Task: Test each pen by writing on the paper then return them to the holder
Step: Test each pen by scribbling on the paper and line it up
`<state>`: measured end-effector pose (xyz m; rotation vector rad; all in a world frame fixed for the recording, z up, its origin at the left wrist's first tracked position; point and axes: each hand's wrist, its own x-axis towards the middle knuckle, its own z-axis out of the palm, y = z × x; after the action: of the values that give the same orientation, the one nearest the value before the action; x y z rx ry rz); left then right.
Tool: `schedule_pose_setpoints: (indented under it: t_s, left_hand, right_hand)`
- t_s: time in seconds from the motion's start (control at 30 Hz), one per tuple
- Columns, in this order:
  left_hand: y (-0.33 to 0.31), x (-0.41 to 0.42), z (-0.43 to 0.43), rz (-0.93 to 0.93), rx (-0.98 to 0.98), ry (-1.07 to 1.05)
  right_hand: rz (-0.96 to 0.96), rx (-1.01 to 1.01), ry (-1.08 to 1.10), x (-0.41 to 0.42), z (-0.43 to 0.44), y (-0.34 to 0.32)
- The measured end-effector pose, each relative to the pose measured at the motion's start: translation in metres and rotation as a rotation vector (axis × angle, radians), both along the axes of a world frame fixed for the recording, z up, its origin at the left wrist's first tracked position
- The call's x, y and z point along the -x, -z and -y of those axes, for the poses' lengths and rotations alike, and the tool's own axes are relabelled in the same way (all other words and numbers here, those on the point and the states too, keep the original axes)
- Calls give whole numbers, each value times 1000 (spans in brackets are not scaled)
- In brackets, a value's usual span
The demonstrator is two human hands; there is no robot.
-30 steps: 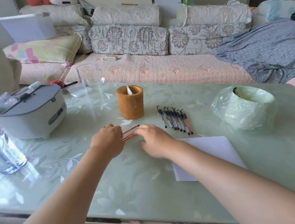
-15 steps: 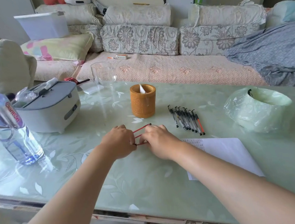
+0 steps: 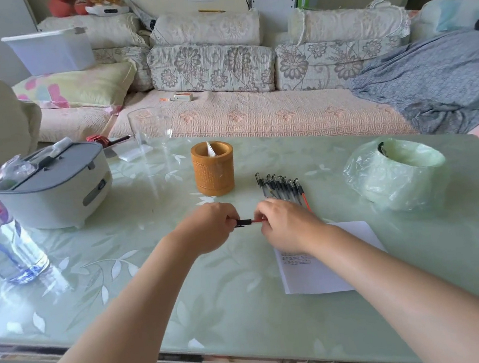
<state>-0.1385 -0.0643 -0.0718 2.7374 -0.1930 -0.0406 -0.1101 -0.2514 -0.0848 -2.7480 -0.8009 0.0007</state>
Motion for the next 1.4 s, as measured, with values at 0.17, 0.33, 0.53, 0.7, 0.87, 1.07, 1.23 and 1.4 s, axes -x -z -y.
schedule_pose_setpoints:
  t_s: [0.17,0.33,0.53,0.7,0.87,1.07,1.23,1.4]
  left_hand:
    - [0,-5,28,44,123,75]
    - [0,-14,47,16,222,128]
    - [-4,-18,61,24,194,127]
    - [-5,-24,75,-9,198,153]
    - [-3,-28,82,-54,206,165]
    - [-6,-28,83,-120,173,210]
    - [-9,-25,83,-122,169,206]
    - [-9,-23,85,-95,102,172]
  right_hand:
    - [-49,-133,-20,1,26,3]
    - [42,-163,-51,0,51,4]
    - [83,-142,-14,-4,70,7]
    - [48,-163,20,1,76,13]
    - [151,-91,43,6,83,14]
    - [154,-68,36,11,86,16]
    - [141,-63,75,15,90,15]
    - [-98,-123,109,16,91,14]
